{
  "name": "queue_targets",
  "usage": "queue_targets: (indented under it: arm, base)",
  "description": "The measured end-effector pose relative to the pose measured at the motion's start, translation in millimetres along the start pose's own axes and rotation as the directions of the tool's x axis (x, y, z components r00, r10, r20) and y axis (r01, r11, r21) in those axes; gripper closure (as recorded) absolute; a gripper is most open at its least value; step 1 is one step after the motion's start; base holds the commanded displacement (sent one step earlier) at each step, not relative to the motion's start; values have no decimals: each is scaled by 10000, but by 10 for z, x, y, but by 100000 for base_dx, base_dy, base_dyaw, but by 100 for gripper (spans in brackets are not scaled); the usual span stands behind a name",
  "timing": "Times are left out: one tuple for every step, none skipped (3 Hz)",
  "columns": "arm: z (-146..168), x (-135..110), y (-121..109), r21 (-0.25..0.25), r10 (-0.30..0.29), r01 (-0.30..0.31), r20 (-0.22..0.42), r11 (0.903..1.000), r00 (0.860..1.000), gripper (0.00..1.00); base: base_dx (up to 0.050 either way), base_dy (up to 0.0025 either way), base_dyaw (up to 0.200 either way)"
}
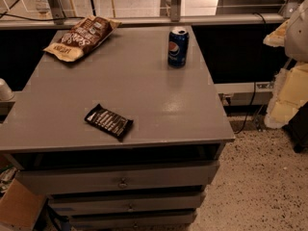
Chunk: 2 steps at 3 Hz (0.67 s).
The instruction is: Move rxbar chocolate near pepsi can
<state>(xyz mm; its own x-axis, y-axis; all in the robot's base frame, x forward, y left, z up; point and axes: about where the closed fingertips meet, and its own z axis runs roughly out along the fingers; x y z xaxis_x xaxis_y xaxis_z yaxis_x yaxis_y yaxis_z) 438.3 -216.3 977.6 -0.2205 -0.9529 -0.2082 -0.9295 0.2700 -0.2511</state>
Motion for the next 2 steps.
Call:
queue_targets:
  arm:
    - [0,0,0,2,0,0,1,10000,10000,0]
    - [0,0,0,2,0,0,1,10000,10000,0]
  base:
    - [10000,0,-2]
    - [0,0,0]
